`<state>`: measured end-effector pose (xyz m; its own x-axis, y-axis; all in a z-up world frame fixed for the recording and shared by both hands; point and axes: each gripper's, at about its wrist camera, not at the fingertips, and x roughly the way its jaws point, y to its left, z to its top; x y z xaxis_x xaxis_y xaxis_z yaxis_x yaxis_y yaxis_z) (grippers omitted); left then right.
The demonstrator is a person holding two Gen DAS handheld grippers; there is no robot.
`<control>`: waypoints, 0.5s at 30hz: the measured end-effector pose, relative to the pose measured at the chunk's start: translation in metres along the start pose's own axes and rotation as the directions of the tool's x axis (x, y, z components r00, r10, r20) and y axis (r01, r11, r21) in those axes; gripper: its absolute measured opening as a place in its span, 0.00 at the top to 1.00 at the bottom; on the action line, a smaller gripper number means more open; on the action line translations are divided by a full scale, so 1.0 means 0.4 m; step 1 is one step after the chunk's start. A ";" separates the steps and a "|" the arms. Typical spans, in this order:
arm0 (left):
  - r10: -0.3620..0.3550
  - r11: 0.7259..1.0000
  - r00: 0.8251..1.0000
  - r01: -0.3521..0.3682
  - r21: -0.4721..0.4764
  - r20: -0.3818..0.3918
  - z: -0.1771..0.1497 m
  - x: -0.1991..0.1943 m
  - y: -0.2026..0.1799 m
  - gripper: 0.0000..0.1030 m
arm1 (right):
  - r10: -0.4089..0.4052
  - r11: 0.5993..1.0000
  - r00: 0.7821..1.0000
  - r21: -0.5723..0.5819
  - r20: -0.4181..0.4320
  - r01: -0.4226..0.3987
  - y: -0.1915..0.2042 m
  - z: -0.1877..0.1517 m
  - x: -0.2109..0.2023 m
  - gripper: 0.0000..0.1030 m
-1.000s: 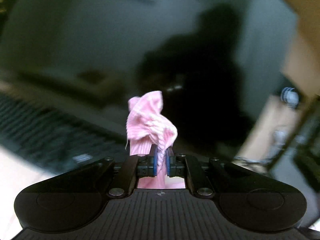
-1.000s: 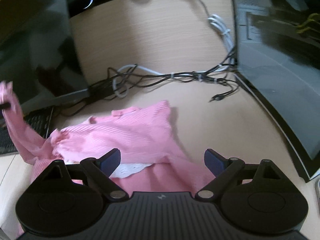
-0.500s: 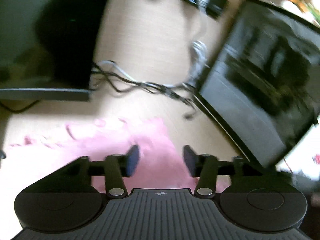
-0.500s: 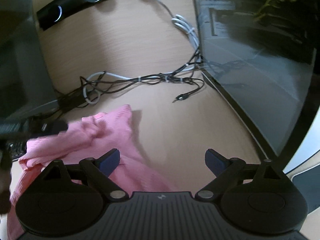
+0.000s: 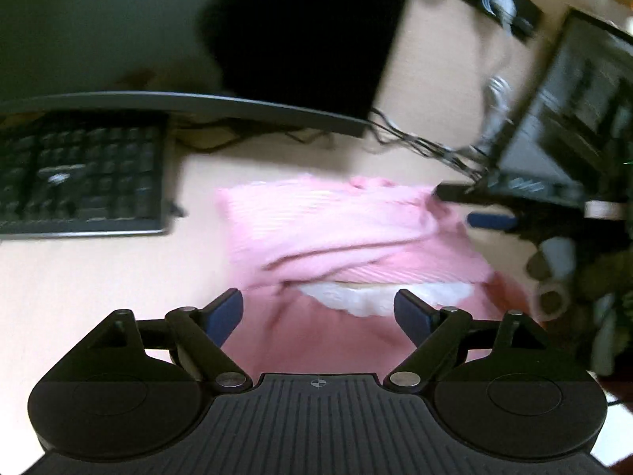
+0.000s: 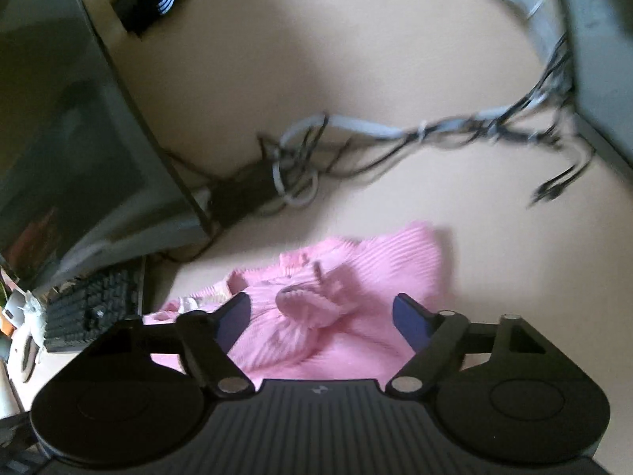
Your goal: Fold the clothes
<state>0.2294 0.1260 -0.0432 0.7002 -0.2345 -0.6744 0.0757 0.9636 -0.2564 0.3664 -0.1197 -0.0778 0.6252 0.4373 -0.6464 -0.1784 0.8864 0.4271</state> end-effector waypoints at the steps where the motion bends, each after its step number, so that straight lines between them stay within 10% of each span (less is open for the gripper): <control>1: 0.009 1.000 1.000 -0.009 -0.006 0.008 0.001 -0.007 0.007 0.11 | 0.003 1.000 0.999 -0.011 -0.034 -0.004 0.014 0.000 0.033 0.51; 3: 0.019 1.000 1.000 -0.019 -0.002 0.019 0.003 -0.015 0.013 0.09 | -0.005 0.998 0.998 -0.067 -0.057 0.001 0.052 0.003 0.053 0.84; 9: 0.037 0.999 0.999 -0.038 0.027 0.030 0.015 -0.002 0.012 0.08 | 0.047 0.984 0.980 -0.180 0.194 -0.012 0.101 0.072 -0.136 0.85; 15: 0.067 0.994 0.997 -0.065 0.083 -0.028 0.015 0.077 0.009 0.08 | -0.157 0.959 0.982 -0.222 0.107 0.178 0.013 -0.019 -0.102 0.85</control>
<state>0.2555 0.1228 -0.0607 0.6832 -0.1728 -0.7095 0.0890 0.9841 -0.1540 0.3342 -0.1319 -0.0542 0.7234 0.2736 -0.6339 -0.2284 0.9613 0.1543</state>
